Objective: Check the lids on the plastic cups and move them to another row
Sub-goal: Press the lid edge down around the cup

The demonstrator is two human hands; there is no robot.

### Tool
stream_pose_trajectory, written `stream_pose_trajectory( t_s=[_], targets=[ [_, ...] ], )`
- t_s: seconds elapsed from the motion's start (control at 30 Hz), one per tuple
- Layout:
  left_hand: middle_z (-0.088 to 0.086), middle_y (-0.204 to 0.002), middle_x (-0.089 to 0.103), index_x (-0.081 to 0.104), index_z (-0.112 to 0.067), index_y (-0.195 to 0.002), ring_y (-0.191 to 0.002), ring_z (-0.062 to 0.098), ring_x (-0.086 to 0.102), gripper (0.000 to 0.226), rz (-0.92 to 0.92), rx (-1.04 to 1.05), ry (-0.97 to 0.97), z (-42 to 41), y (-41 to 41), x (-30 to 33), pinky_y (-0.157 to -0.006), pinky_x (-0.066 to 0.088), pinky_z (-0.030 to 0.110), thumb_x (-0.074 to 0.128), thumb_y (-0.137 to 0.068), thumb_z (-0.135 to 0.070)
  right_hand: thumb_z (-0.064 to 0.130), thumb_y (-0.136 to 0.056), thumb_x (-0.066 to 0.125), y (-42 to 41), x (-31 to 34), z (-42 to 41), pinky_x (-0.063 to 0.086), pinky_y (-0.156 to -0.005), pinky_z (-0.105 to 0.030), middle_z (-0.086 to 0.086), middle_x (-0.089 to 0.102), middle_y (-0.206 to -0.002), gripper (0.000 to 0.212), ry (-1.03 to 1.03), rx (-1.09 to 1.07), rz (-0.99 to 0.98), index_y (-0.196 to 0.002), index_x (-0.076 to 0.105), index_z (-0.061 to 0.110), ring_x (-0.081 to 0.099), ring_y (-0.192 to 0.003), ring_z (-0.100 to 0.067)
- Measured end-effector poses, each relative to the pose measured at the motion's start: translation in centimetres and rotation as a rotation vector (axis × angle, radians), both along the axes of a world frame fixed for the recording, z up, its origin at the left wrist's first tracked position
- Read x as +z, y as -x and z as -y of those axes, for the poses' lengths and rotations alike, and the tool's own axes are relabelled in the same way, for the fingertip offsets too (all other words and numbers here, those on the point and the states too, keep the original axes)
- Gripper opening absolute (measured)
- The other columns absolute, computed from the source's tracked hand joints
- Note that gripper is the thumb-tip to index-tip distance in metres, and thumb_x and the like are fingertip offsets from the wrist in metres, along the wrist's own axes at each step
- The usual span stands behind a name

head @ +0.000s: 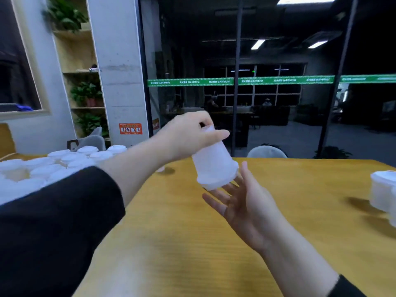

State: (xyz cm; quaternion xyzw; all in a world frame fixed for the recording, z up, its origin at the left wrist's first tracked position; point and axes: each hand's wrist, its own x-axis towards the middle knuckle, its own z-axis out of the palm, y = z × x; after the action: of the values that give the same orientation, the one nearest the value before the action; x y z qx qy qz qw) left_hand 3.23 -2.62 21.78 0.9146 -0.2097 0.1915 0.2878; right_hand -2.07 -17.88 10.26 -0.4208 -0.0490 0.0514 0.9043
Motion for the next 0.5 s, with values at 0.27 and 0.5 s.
stream_pose_trajectory(
  t_s=[0.27, 0.5],
  targets=[
    [-0.011, -0.092, 0.058, 0.061, -0.023, -0.106, -0.077, 0.003, 0.052, 0.045, 0.049, -0.085, -0.577, 4.9, 6.0, 2.3, -0.058, 0.035, 0.028, 0.055, -0.095, -0.067, 0.042, -0.111, 0.034, 6.6, -2.8, 0.4, 0.052, -0.099, -0.05, -0.023, 0.067, -0.13, 0.049, -0.241, 0.103, -0.08, -0.142, 0.054, 0.01, 0.066, -0.121, -0.038],
    [-0.008, -0.095, 0.059, 0.062, -0.022, -0.111, -0.082, 0.006, 0.054, 0.05, 0.055, -0.086, -0.563, 6.3, 8.8, 1.6, -0.061, 0.039, 0.03, 0.056, -0.094, -0.068, 0.043, -0.11, 0.034, 9.2, -3.5, 2.2, 0.053, -0.096, -0.049, -0.022, 0.068, -0.13, 0.049, -0.221, 0.068, -0.087, -0.141, 0.054, 0.011, 0.067, -0.12, -0.037]
  ],
)
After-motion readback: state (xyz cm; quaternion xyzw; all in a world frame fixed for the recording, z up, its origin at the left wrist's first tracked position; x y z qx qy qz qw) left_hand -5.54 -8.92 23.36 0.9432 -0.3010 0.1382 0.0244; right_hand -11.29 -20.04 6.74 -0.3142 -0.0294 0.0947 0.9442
